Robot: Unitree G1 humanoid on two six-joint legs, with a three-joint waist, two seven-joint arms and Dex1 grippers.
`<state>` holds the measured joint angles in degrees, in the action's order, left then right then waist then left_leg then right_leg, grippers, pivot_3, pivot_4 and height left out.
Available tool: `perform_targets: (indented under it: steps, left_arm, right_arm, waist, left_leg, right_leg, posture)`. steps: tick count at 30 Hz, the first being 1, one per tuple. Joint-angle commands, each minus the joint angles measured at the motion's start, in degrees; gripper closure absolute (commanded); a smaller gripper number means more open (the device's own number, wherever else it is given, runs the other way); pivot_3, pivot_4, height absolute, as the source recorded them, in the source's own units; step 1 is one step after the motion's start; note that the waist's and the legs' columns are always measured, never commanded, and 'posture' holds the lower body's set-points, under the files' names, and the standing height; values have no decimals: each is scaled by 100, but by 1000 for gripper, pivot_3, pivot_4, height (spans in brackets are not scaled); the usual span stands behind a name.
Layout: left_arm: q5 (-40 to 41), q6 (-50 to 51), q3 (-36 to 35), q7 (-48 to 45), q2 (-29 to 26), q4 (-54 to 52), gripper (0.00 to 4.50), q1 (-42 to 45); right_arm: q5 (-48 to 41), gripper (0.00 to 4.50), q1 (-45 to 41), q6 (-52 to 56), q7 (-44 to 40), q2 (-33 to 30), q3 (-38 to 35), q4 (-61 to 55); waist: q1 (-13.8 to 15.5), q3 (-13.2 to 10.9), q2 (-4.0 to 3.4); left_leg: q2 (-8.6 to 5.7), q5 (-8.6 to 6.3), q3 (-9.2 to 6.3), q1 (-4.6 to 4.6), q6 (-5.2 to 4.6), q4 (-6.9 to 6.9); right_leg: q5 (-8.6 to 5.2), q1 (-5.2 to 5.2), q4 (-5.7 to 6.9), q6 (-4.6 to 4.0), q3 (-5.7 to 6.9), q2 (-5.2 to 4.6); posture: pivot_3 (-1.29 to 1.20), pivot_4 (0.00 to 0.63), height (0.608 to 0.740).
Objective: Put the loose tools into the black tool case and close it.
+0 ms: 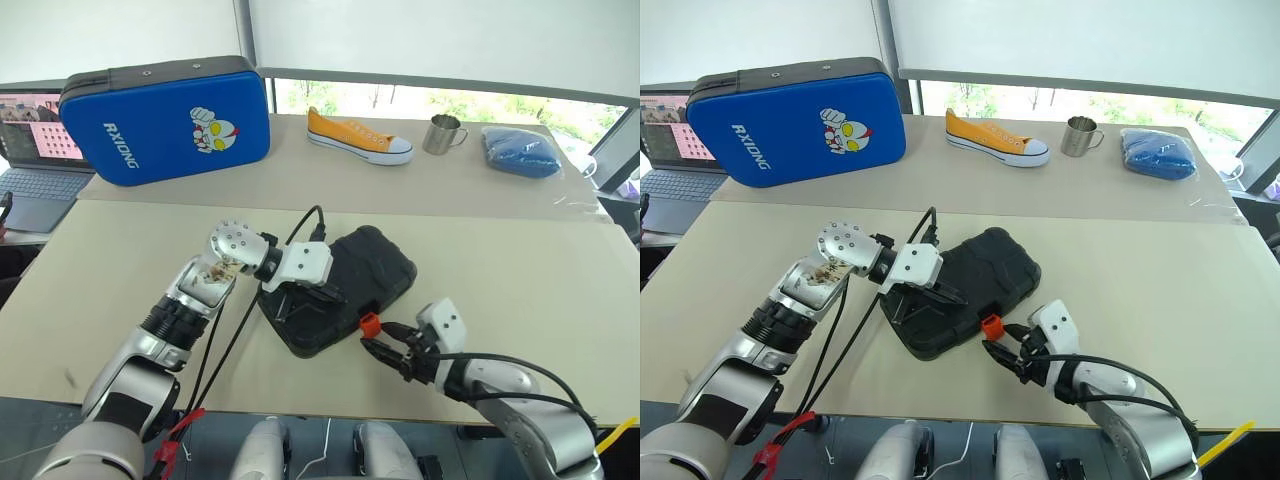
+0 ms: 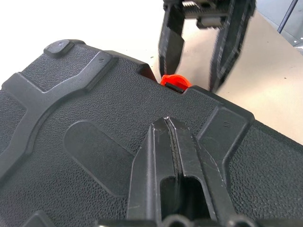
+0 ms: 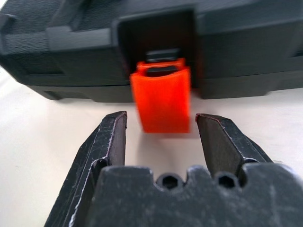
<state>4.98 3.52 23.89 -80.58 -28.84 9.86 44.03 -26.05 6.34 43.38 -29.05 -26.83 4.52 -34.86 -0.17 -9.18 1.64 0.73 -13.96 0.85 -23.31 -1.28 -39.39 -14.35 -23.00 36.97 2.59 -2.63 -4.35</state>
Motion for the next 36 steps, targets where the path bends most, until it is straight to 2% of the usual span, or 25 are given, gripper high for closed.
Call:
perform_targets:
  steps: [1,2,6,7,9,20,28,29,32,36]
  left_arm:
    - [-212,-42,202,-64,-12,128,4500,-66]
    - [-221,-58,200,-67,-22,128,4500,-80]
    - [-232,-59,199,-67,-28,119,4500,-105]
    - [-232,-61,198,-66,-27,121,4500,-105]
    - [-232,-58,194,-61,-23,126,4500,-107]
    - [-248,-100,204,-31,19,164,4500,-134]
    - [-260,-124,219,-48,43,181,4500,-116]
    - [-259,-128,214,-52,34,179,4500,-119]
    - [-263,-146,201,-52,0,174,4500,-144]
    - [-274,-155,193,-27,-18,173,4500,-172]
  right_arm:
    - [35,1760,-114,-76,73,36,68,-105]
    - [68,1760,-129,-123,78,32,83,-89]
    - [216,2661,-146,-332,-17,-96,140,-146]
    - [224,3149,-134,-352,-48,-126,146,-180]
    - [214,3307,-87,-391,-107,-207,134,-288]
    - [124,3307,52,-766,-247,-425,-119,-717]
    - [442,3307,-244,-833,-144,-319,191,-266]
    - [495,2808,-232,-845,-147,-352,196,-261]
    - [373,1859,-83,-808,-261,-477,11,-456]
    - [184,1859,263,-807,-551,-828,-349,-776]
  waist:
    - [-2,0,0]
    - [-1,0,0]
    - [-3,0,0]
    - [-4,0,0]
    - [-2,0,-1]
    - [32,0,0]
    - [14,0,0]
    - [11,0,0]
    - [10,0,0]
    - [17,1,0]
  left_leg:
    - [0,0,0,0,0,0]
    - [1,0,0,1,0,0]
    - [0,0,0,0,0,0]
    - [0,0,0,0,0,0]
    - [1,0,-1,1,0,0]
    - [-1,-1,-1,-10,-1,0]
    - [0,-1,-1,-8,-1,0]
    - [0,-1,-1,-7,-1,0]
    - [0,-1,-1,-7,-1,0]
    - [-1,-1,-2,-7,-1,0]
  right_leg:
    - [0,0,0,0,0,0]
    - [0,-1,0,0,0,1]
    - [0,-1,0,0,0,1]
    - [0,-1,0,0,0,0]
    - [0,0,1,0,1,2]
    - [-1,-3,-9,2,3,-1]
    - [-1,-3,-8,1,3,1]
    - [-1,-3,-7,1,3,1]
    - [-1,-2,-7,1,3,1]
    - [-1,0,-8,2,3,-1]
  posture:
    - [0,150,739]
    - [0,150,739]
    - [0,150,739]
    - [0,150,739]
    - [0,150,739]
    - [0,150,739]
    - [0,150,739]
    - [0,150,739]
    - [0,150,739]
    - [0,150,739]
